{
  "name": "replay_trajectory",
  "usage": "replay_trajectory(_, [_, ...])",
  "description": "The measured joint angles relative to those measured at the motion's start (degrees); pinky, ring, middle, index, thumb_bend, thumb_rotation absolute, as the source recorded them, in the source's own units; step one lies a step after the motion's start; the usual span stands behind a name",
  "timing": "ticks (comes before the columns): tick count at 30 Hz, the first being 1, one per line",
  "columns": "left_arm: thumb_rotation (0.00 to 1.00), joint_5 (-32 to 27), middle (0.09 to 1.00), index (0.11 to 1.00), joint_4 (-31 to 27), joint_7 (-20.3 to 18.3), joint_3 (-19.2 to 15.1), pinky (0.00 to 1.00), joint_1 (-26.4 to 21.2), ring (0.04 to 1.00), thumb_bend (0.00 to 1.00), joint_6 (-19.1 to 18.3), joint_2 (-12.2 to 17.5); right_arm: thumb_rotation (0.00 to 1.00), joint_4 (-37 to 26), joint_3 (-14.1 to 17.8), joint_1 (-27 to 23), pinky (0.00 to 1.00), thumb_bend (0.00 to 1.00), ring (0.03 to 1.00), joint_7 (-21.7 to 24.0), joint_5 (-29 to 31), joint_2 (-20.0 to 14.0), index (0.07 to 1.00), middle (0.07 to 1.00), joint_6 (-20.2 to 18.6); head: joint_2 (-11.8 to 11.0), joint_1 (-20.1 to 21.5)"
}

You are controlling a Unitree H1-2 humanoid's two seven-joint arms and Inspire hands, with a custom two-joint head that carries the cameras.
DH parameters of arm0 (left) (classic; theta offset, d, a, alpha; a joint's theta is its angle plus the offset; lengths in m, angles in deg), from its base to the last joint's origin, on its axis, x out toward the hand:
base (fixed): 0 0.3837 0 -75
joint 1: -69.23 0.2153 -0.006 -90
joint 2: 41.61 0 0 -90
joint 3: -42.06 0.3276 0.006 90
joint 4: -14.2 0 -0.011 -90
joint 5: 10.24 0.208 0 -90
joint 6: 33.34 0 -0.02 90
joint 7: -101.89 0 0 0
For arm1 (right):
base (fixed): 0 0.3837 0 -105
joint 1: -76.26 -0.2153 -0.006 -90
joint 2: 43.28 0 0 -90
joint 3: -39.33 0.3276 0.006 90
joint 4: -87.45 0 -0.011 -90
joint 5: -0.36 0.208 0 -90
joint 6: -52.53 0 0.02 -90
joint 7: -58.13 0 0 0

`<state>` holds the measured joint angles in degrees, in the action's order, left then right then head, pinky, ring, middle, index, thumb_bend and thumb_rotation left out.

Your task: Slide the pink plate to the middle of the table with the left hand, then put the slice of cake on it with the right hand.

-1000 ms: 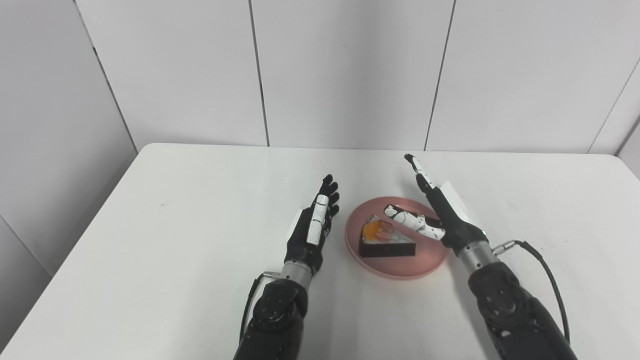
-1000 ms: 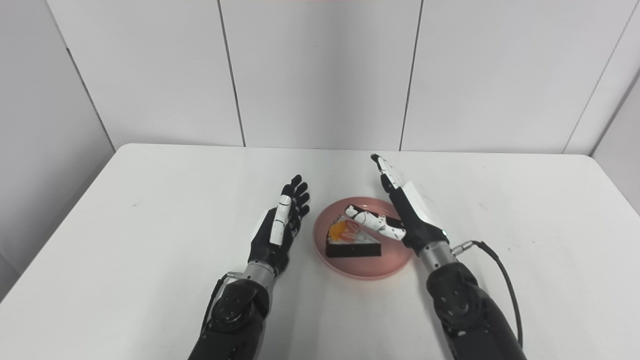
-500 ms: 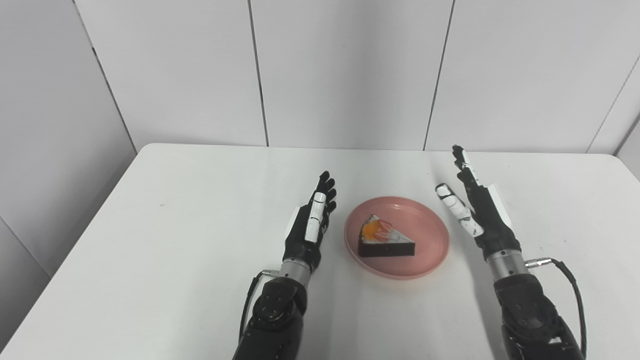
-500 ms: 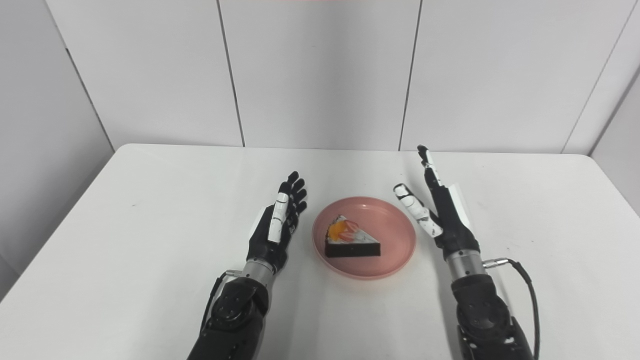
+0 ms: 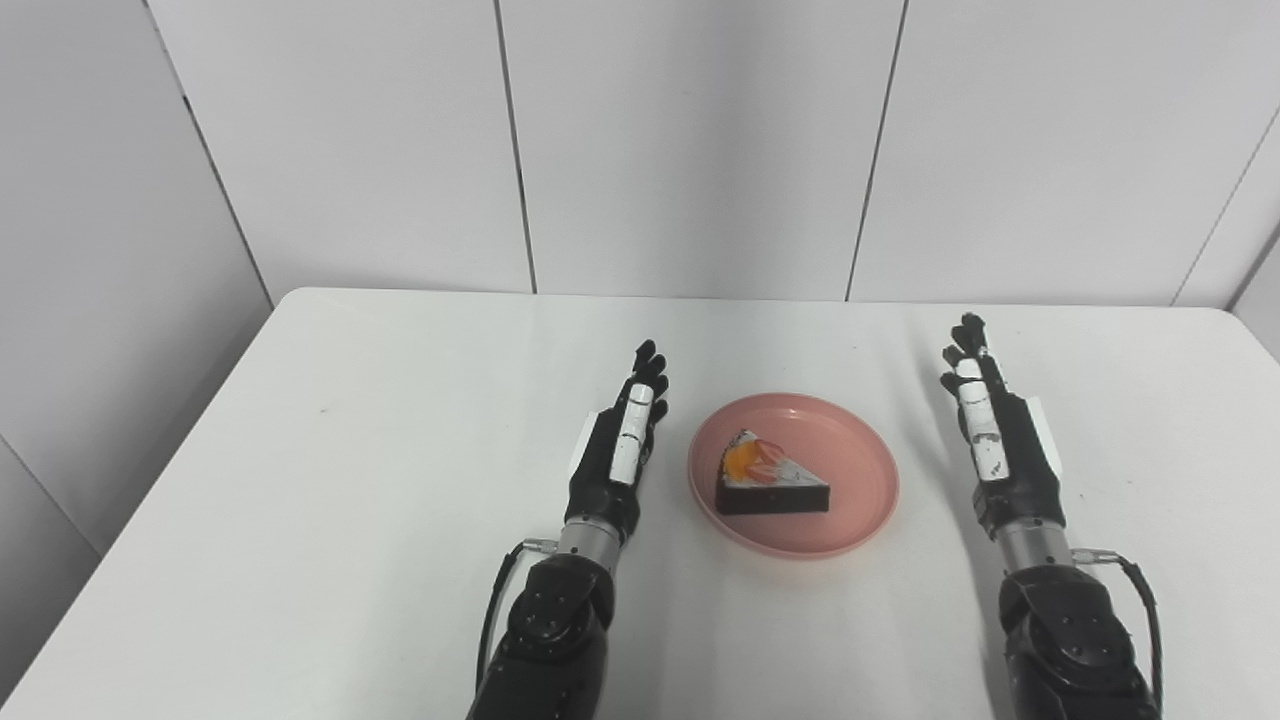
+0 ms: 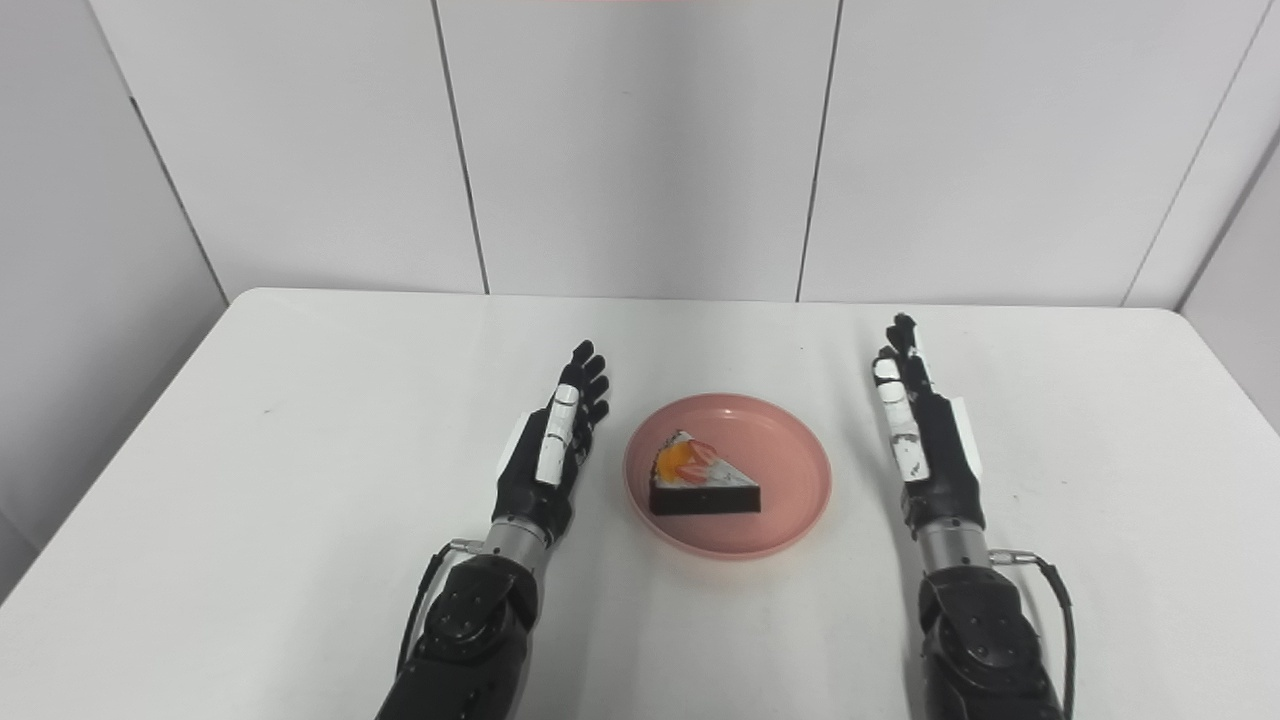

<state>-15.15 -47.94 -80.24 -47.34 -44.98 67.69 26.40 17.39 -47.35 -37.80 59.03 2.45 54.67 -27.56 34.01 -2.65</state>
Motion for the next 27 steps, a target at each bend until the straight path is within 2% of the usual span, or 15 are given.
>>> replay_trajectory(8, [1.00, -0.4, 1.000, 1.000, -0.6, -0.1, -0.2, 1.00, 0.2, 1.000, 0.63, -0.2, 0.4, 1.00, -0.1, 0.3, 1.2, 1.00, 0.66, 0.989, -0.5, 1.2, 2.4, 1.000, 0.997, -1.2, 0.4, 3.3])
replay_trajectory(17, [1.00, -2.1, 1.000, 1.000, -1.6, -1.4, -0.8, 1.00, 0.5, 1.000, 0.64, -2.1, 2.1, 0.99, -4.6, 0.2, 4.1, 1.00, 0.64, 0.997, -0.7, 1.6, 2.8, 1.000, 1.000, -5.1, 2.7, 7.4])
replay_trajectory(25, [1.00, -2.6, 1.000, 1.000, -2.4, -1.6, -1.2, 1.00, 0.8, 1.000, 0.63, -4.2, 2.7, 0.93, -6.2, 0.1, 5.3, 1.00, 0.64, 1.000, -0.5, 2.8, 4.7, 1.000, 1.000, -7.3, 4.4, 8.1])
replay_trajectory(27, [1.00, -2.4, 1.000, 1.000, -3.1, -1.6, -1.2, 1.00, 1.2, 1.000, 0.63, -4.6, 3.0, 0.95, -6.2, 0.0, 5.2, 1.00, 0.63, 1.000, -0.5, 3.0, 4.9, 1.000, 1.000, -7.4, 4.5, 8.4])
